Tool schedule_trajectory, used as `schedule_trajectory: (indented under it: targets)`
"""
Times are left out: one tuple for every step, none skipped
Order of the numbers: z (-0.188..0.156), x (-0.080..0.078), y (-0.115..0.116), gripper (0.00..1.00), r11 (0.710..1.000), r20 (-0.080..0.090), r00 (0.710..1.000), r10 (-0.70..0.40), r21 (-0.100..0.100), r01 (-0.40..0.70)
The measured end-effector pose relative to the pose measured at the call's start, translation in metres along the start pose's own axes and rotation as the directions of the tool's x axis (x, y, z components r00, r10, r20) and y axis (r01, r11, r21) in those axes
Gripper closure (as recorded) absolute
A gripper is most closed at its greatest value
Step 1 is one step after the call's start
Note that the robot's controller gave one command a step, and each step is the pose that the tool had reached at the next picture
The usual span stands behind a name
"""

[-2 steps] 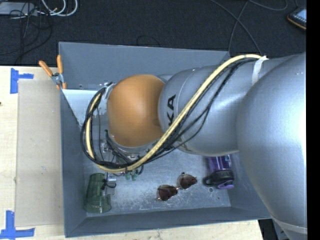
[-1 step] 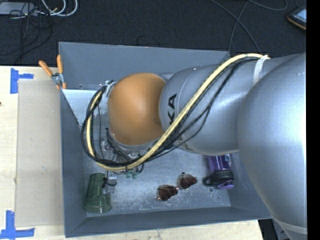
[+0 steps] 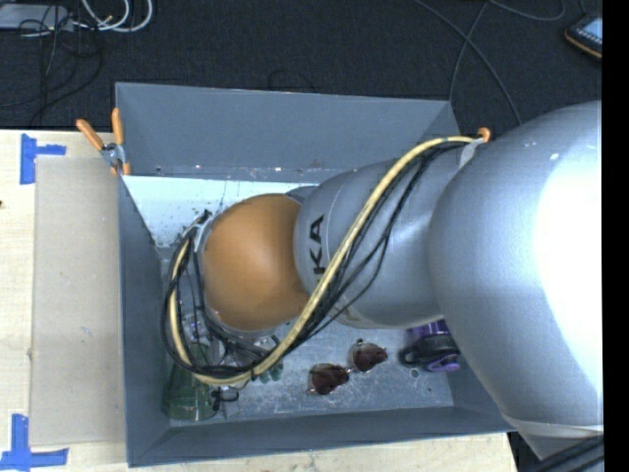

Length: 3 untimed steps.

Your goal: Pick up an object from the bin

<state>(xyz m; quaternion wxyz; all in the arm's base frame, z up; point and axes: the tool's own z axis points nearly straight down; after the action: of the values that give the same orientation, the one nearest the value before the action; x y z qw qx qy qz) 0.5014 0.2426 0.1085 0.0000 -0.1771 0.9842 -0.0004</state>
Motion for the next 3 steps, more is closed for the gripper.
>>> schedule_trajectory:
  targets:
    - [0.020, 0.005, 0.002, 0.00, 0.984, 0.007, 0.984, -0.178, 0.002, 0.178]
    - [0.010, 0.010, 0.008, 0.00, 0.899, -0.008, 0.899, -0.439, 0.001, 0.439]
    - [0.037, 0.007, 0.008, 0.00, 0.784, -0.004, 0.784, -0.621, -0.001, 0.621]
